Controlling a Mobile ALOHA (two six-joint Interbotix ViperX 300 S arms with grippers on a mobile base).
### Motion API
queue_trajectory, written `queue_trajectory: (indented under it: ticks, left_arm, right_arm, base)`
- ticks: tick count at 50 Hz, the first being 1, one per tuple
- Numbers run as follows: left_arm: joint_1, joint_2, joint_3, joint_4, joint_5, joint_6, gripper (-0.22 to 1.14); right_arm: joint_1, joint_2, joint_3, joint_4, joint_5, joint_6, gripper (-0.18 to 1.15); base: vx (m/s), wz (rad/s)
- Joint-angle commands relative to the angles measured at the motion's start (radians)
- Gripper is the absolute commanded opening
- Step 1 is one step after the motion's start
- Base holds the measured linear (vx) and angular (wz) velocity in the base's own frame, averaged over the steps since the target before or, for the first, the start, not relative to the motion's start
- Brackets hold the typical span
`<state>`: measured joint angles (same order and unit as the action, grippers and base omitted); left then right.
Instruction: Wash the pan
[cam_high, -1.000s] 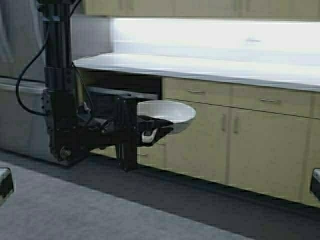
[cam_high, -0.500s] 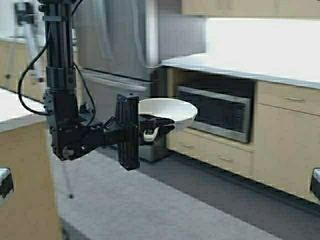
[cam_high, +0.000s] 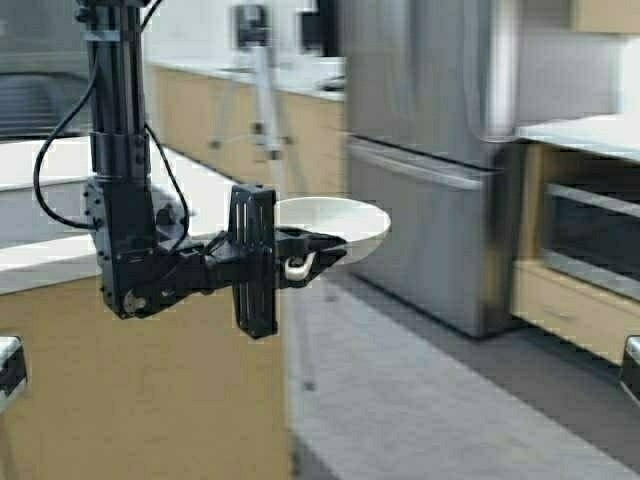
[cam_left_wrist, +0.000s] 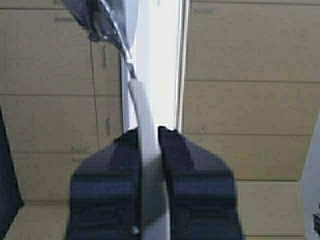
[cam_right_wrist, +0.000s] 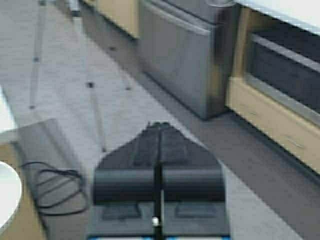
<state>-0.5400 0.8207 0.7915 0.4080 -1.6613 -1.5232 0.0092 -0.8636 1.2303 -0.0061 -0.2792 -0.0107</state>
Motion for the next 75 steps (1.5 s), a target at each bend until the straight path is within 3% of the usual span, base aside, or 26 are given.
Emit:
queue_trajectory:
  ticks: [1, 40, 47, 63, 75]
  left_arm:
    - [0.002, -0.061, -0.002, 0.005, -0.021, 0.005, 0.03]
    - [0.002, -0.048, 0.002, -0.026, -0.02, 0.009, 0.03]
    - [0.052, -0.035, -0.02, -0.017, -0.005, -0.005, 0.03]
    - [0.221, -0.008, -0.172, 0.011, 0.129, -0.064, 0.03]
    - [0.236, -0.012, -0.307, 0.052, 0.261, -0.094, 0.03]
  right_arm:
    - [0.0, 0.0, -0.025, -0.002, -0.009, -0.002, 0.06]
    - [0.0, -0.014, -0.029, 0.0, -0.009, 0.012, 0.06]
    - [0.002, -0.014, -0.028, -0.002, -0.009, 0.011, 0.06]
    - [0.0, -0.014, -0.018, 0.0, -0.009, 0.011, 0.06]
    - [0.0, -0.014, -0.02, 0.0, -0.009, 0.014, 0.06]
  base:
    - [0.11, 0.58]
    - [0.12, 0.48]
    - [0.15, 0.24]
    - [0.18, 0.17]
    - [0.18, 0.08]
